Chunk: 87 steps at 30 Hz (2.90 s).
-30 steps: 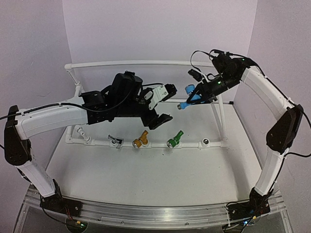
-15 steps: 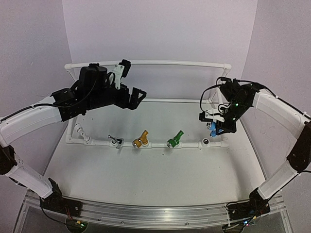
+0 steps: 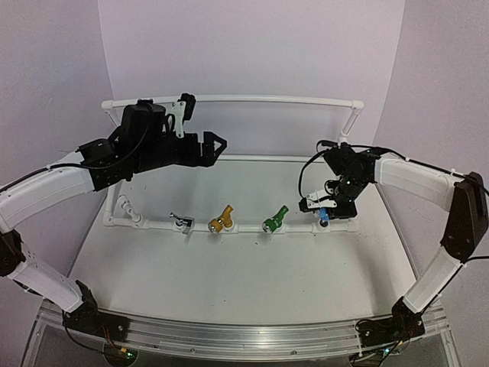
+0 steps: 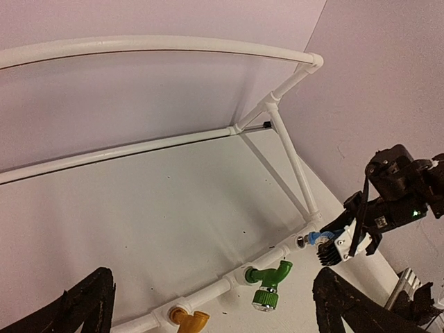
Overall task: Install the water faucets
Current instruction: Screw the water faucet onto the adaptor.
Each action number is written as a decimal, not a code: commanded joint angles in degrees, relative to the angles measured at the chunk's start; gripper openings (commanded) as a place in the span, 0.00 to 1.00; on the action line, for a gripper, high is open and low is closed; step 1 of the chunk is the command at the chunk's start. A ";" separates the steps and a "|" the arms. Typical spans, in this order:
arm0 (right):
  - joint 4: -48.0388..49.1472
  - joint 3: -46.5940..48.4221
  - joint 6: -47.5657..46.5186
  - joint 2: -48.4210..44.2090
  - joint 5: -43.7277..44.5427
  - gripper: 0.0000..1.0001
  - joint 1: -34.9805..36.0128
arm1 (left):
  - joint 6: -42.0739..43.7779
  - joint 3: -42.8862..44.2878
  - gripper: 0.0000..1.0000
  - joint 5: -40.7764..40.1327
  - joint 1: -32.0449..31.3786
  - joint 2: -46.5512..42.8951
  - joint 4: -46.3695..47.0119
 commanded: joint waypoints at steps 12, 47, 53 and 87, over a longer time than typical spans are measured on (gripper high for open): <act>3.70 -1.82 1.72 5.25 6.03 0.00 1.05 | -1.39 -0.36 0.99 -1.96 0.19 -3.79 1.36; 10.01 -14.14 -10.47 -1.88 12.59 0.00 6.07 | -0.50 -1.00 0.97 -1.31 0.19 -4.18 2.23; 10.34 -14.86 -11.76 -2.96 13.49 0.00 5.91 | -0.06 -0.61 0.97 -0.96 0.19 -4.09 2.16; 7.19 -10.79 23.27 3.64 5.43 0.00 0.14 | 1.26 -0.71 0.98 -2.05 0.19 -5.09 1.77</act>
